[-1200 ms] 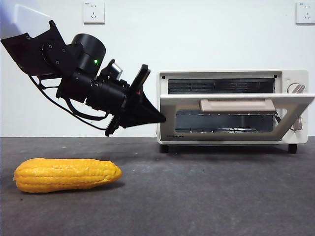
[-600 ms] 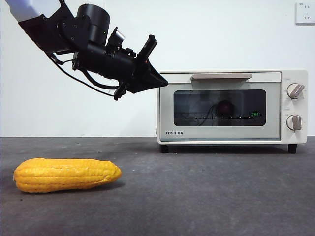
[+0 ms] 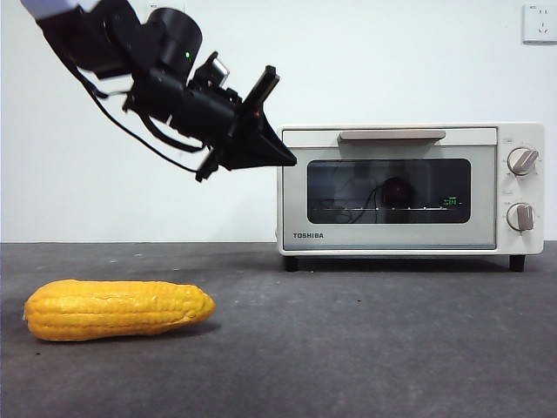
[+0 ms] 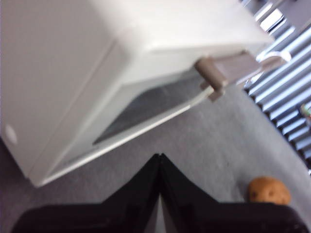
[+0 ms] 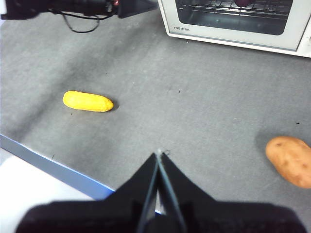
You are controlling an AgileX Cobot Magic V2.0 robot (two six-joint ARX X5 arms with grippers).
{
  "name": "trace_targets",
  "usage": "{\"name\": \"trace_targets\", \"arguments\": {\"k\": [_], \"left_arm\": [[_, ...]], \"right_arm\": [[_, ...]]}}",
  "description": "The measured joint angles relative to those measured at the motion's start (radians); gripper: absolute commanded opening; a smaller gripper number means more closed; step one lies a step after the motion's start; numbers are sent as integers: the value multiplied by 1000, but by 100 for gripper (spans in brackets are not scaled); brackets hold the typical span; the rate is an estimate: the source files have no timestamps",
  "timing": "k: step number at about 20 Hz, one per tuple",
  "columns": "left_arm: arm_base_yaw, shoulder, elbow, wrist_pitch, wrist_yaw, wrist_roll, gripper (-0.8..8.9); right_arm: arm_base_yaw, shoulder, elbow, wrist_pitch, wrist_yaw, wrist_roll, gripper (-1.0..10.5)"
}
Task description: Take the eggplant from the table,put the eggplant in the oven
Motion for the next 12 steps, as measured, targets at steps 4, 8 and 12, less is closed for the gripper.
{"name": "trace_targets", "arguments": {"k": [4, 8, 12], "left_arm": [[-33, -153, 0, -176, -61, 120, -7], [-75, -313, 0, -341, -136, 190, -7], [-133, -491, 0, -454, -211, 222, -7]], "right_arm": [[0, 0, 0, 0, 0, 0, -11], [0, 0, 0, 0, 22, 0, -11], [0, 0, 0, 0, 30, -4, -11]]}}
